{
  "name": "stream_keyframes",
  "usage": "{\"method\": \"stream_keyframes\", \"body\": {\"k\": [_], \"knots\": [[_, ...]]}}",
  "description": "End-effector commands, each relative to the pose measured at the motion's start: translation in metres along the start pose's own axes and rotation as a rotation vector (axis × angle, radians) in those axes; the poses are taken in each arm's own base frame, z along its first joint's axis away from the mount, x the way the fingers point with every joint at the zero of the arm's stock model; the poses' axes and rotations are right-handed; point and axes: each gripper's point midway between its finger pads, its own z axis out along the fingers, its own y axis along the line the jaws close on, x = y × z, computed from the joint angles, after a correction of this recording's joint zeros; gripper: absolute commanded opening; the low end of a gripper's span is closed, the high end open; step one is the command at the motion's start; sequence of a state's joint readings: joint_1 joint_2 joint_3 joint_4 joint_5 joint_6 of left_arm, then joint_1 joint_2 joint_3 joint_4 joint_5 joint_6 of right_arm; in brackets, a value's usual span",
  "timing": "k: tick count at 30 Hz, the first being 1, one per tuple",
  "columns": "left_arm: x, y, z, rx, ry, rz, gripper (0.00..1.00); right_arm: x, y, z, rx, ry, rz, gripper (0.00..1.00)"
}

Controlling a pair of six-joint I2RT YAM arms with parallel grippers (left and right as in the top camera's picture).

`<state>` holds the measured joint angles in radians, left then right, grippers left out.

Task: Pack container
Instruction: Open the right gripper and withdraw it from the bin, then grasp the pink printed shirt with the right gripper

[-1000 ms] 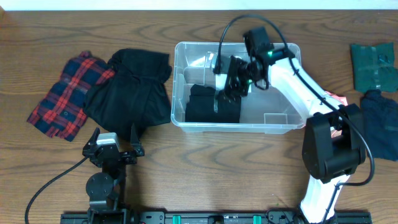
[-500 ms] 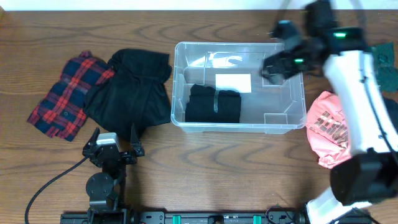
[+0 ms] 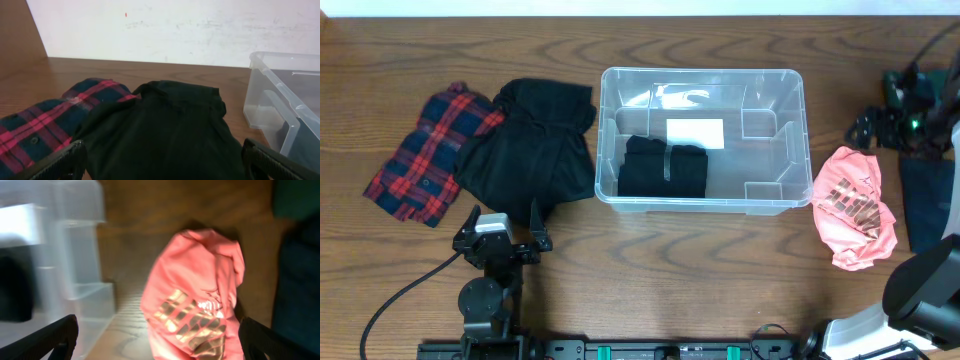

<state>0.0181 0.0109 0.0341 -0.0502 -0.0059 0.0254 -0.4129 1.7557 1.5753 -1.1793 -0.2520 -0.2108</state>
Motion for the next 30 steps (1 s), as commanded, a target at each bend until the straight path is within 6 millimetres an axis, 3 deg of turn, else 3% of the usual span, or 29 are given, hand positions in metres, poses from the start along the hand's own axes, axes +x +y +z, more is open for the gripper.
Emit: {"method": "stream_keyframes", "body": {"k": [1,8,14,19,30], "knots": [[0.018,0.003,0.002,-0.011,0.043,-0.003,0.98,0.022,-0.014,0.02,0.004,0.045,0.07,0.99],[0.018,0.003,0.002,-0.011,0.043,-0.002,0.98,0.054,-0.051,0.062,0.139,0.091,0.094,0.99],[0.018,0.003,0.002,-0.011,0.043,-0.003,0.98,0.045,-0.072,0.069,0.237,0.036,0.08,0.99],[0.018,0.003,0.002,-0.011,0.042,-0.003,0.98,0.046,-0.077,0.072,0.242,0.035,0.078,0.99],[0.018,0.003,0.002,-0.011,0.043,-0.002,0.98,0.071,-0.081,0.106,0.213,0.108,0.059,0.99]]}}
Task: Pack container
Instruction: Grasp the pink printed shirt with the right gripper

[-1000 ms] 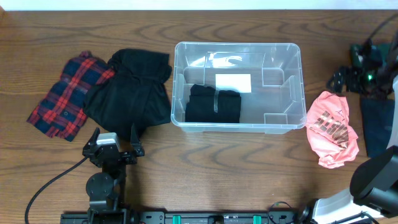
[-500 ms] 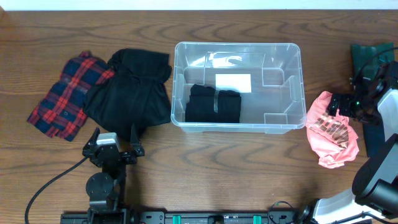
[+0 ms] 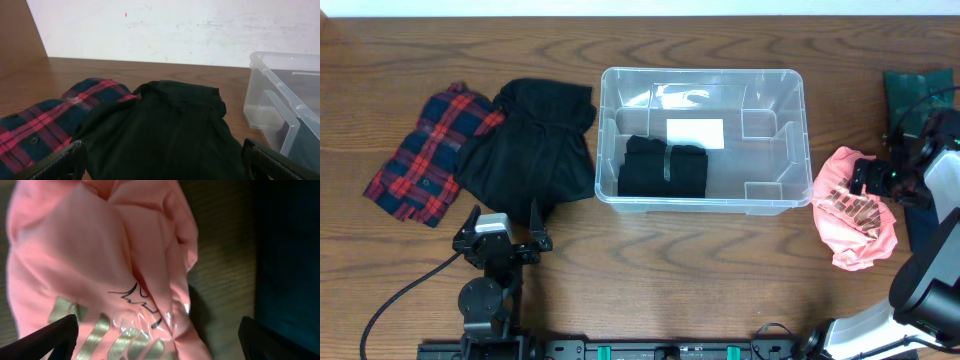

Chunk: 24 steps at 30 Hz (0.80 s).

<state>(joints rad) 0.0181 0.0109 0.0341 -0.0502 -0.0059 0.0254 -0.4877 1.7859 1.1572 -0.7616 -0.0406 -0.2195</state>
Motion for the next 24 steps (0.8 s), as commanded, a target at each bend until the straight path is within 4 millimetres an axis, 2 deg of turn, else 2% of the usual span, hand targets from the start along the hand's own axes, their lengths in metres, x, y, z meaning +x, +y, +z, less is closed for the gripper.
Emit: {"method": "stream_keyframes", "body": {"k": [1,6,10,11,16,20,24], "knots": [[0.018,0.003,0.002,-0.011,0.043,-0.003,0.98,0.013,-0.001,0.017,-0.003,0.047,-0.013,0.99],[0.018,0.003,0.002,-0.011,0.043,-0.002,0.98,0.027,0.0,0.04,-0.012,0.085,-0.008,0.99],[0.018,0.003,0.002,-0.011,0.043,-0.003,0.98,0.03,0.004,0.048,-0.036,0.089,-0.007,0.96],[0.018,0.003,0.002,-0.011,0.042,-0.003,0.98,0.028,0.006,0.048,-0.046,0.083,-0.006,0.92],[0.018,0.003,0.002,-0.012,0.043,-0.002,0.98,0.028,0.008,0.048,-0.059,0.08,-0.004,0.58],[0.018,0.003,0.002,-0.012,0.043,-0.002,0.98,0.027,0.009,0.048,-0.063,0.078,0.016,0.51],[0.018,0.003,0.002,-0.011,0.043,-0.003,0.98,0.027,0.01,0.047,-0.067,0.079,0.022,0.29]]}}
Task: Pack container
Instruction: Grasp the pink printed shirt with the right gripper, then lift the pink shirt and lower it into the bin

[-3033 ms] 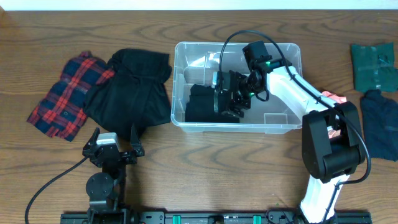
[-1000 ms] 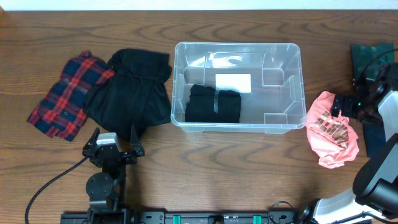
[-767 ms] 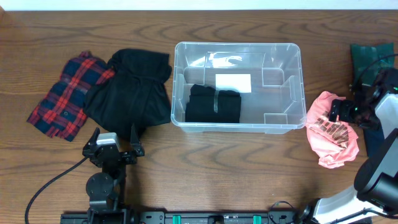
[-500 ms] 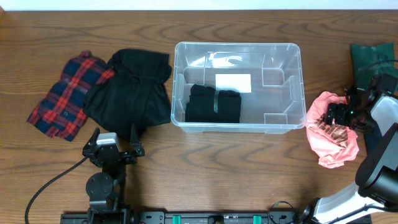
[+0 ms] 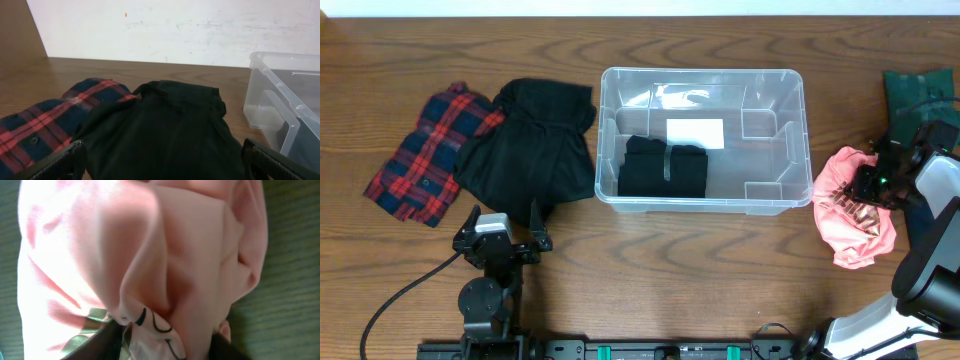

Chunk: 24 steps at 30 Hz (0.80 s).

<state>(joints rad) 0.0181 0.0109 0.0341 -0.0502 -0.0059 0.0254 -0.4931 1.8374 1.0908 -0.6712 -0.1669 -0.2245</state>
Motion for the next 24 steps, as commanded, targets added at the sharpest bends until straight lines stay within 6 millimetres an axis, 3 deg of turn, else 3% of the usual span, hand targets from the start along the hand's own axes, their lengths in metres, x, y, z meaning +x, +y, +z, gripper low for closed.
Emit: {"method": "stream_keyframes", "body": {"k": [1,4,10,17,24], "knots": [[0.018,0.003,0.002,-0.011,0.043,-0.003,0.98,0.019,-0.012,0.017,0.053,0.077,0.024,0.19],[0.018,0.003,0.002,-0.011,0.043,-0.002,0.98,0.009,-0.005,0.01,0.012,0.057,0.024,0.01],[0.018,0.003,0.002,-0.012,0.043,-0.003,0.98,-0.021,0.005,-0.027,-0.04,0.008,0.018,0.01],[0.018,0.003,0.002,-0.011,0.043,-0.003,0.98,-0.081,0.028,-0.109,-0.141,-0.121,-0.014,0.01],[0.018,0.003,0.002,-0.011,0.043,-0.002,0.98,-0.13,0.089,-0.205,-0.291,-0.327,-0.192,0.01]]}}
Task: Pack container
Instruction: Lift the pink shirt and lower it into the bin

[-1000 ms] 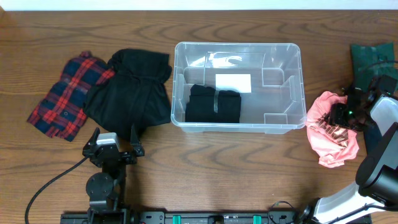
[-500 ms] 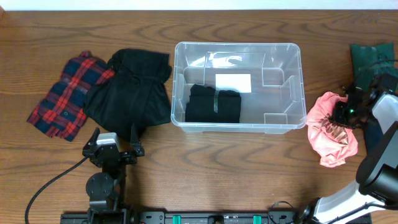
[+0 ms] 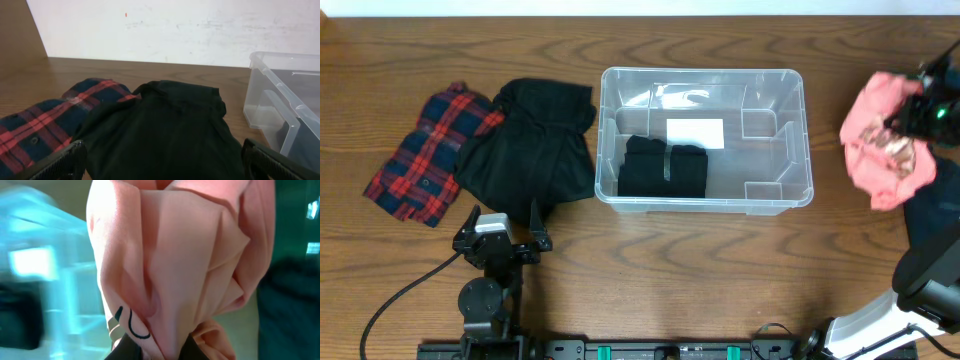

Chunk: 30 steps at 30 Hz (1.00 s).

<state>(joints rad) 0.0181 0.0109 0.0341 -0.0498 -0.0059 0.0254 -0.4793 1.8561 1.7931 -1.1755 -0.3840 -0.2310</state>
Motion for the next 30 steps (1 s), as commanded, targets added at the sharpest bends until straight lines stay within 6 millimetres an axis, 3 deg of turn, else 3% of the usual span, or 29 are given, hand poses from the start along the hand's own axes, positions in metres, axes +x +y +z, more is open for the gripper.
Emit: {"method": "stream_keyframes", "body": {"k": [1,5,8,12,16,23,30], "knots": [[0.018,0.003,0.002,-0.011,0.043,-0.002,0.98,-0.035,0.059,-0.036,-0.137,-0.123,-0.171,0.01],[0.018,0.003,0.002,-0.011,0.043,-0.003,0.98,-0.05,0.119,-0.063,-0.185,-0.185,-0.442,0.01],[0.018,0.003,0.002,-0.011,0.043,-0.002,0.98,-0.051,0.171,-0.072,-0.224,-0.223,-0.666,0.01],[0.018,0.003,0.002,-0.011,0.043,-0.002,0.98,-0.037,0.237,-0.065,-0.292,-0.247,-0.985,0.01],[0.018,0.003,0.002,-0.011,0.043,-0.002,0.98,-0.012,0.288,-0.047,-0.335,-0.237,-1.275,0.01],[0.018,0.003,0.002,-0.011,0.043,-0.002,0.98,0.015,0.331,0.002,-0.283,-0.175,-1.449,0.01],[0.018,0.003,0.002,-0.011,0.043,-0.002,0.98,0.044,0.35,0.049,-0.344,-0.113,-1.559,0.01]]}}
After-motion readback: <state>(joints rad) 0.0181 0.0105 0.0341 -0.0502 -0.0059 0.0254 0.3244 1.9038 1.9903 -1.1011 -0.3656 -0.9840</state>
